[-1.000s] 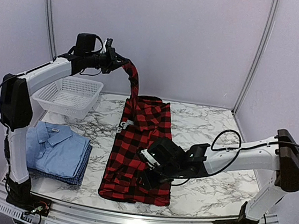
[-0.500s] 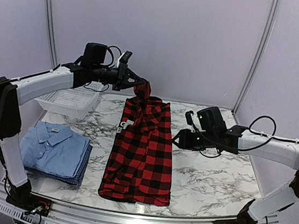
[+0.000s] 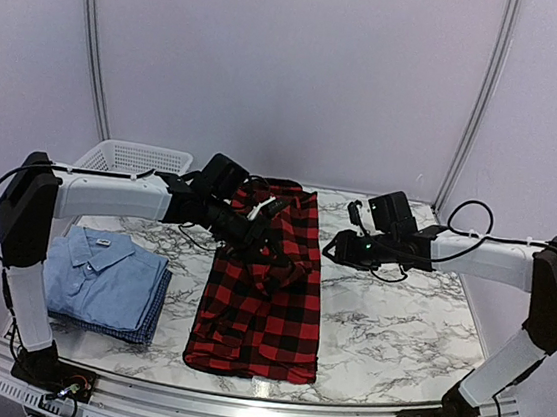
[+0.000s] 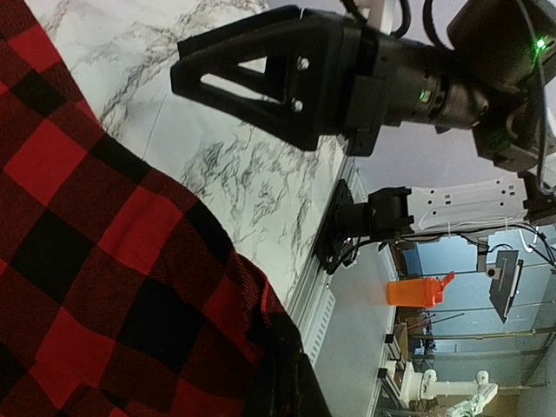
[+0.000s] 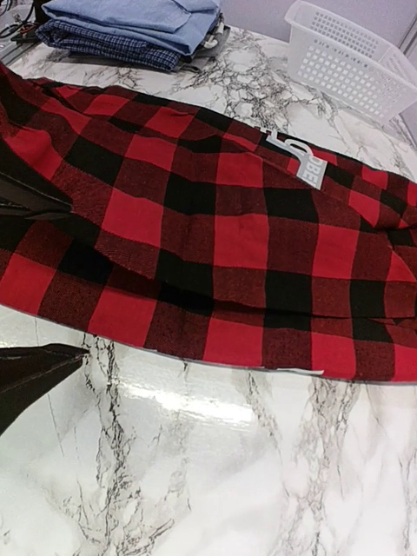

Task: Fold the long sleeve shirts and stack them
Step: Fold the sleeve of the rectangle-folded shirt.

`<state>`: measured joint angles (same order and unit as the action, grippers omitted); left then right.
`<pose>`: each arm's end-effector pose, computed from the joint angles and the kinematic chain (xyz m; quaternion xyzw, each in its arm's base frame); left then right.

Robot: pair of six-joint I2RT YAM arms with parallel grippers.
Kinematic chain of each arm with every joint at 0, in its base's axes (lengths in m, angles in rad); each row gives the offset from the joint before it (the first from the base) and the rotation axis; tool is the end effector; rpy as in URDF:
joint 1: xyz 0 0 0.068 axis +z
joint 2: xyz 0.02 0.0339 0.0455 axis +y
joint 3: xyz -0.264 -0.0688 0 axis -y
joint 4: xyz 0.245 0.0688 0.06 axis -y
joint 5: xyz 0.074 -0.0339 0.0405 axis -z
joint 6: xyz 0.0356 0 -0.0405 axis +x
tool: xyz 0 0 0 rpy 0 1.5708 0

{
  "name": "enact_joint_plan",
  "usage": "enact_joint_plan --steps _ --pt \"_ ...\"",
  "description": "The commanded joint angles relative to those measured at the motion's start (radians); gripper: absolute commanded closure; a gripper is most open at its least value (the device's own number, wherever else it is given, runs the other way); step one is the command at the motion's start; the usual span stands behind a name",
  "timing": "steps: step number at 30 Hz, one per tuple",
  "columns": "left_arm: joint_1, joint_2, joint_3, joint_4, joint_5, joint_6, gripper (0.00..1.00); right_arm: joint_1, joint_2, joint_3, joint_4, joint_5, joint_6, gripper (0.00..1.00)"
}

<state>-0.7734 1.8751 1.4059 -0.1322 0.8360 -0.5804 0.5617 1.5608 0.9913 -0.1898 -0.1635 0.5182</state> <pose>0.2860 -0.3161 0.2527 0.2662 0.7866 -0.5467 0.1070 0.2806 0.1834 0.2208 -0.0521 0.9148 0.2666 0.2988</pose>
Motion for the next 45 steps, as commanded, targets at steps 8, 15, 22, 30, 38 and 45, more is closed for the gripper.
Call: enact_joint_plan --steps 8,15,22,30,38,45 --pt "-0.042 0.041 0.009 -0.224 -0.043 0.153 0.98 -0.010 0.029 0.036 0.038 -0.035 -0.027 0.55" --pt "-0.077 0.071 0.017 -0.245 -0.066 0.162 0.97 -0.010 0.043 0.035 0.043 -0.042 -0.033 0.55" --pt "-0.092 0.102 0.068 -0.248 -0.098 0.148 0.97 -0.009 0.041 0.022 0.054 -0.040 -0.033 0.55" --pt "-0.130 0.142 0.110 -0.247 -0.098 0.145 0.96 -0.010 0.029 0.009 0.053 -0.027 -0.034 0.55" --pt "-0.149 0.134 0.072 -0.247 -0.090 0.167 0.98 -0.009 0.029 -0.005 0.063 -0.036 -0.030 0.55" --pt "-0.151 0.114 0.057 -0.243 -0.090 0.183 0.97 -0.010 0.036 -0.005 0.066 -0.037 -0.026 0.55"
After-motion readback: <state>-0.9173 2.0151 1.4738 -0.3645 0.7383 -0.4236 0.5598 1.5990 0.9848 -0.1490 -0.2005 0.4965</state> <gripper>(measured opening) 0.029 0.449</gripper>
